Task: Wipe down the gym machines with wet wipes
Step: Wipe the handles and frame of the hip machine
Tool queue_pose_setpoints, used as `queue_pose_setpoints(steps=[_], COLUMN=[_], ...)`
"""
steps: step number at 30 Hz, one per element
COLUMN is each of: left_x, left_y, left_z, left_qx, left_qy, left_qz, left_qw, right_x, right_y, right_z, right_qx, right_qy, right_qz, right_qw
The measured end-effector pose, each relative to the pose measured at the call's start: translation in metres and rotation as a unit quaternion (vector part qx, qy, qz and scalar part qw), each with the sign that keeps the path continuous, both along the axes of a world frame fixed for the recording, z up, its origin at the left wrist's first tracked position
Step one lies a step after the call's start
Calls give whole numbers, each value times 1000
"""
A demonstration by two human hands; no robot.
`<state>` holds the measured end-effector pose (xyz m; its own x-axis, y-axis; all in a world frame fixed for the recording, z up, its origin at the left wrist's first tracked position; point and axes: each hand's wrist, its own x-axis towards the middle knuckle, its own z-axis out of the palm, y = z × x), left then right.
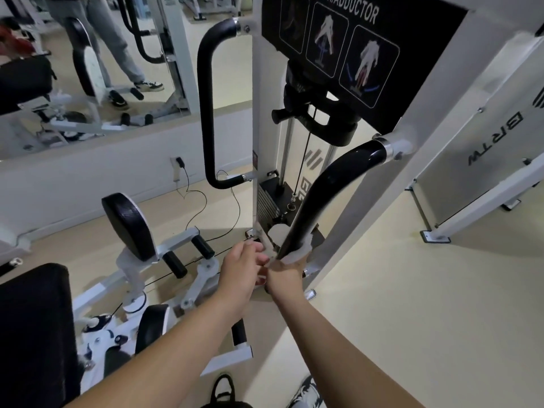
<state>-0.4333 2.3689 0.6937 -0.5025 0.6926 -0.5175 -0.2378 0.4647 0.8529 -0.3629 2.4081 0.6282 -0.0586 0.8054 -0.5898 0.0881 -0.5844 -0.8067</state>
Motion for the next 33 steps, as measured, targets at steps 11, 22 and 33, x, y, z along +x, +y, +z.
queue_pose_setpoints(steps=[11, 22, 33], left_x=[-39, -52, -48], left_y=[-48, -48, -44], left_z=[-10, 4, 8], left_qx=[-38, -10, 16], left_qy=[-10, -27, -37], left_qz=[7, -36, -71], left_qw=[999, 999, 997], right_x=[0, 10, 46], right_y=[-3, 4, 16], right_z=[-4, 105, 18], right_qx=[-73, 616, 518], right_qy=[-70, -531, -687], right_qz=[-62, 157, 418], right_qw=[993, 560, 293])
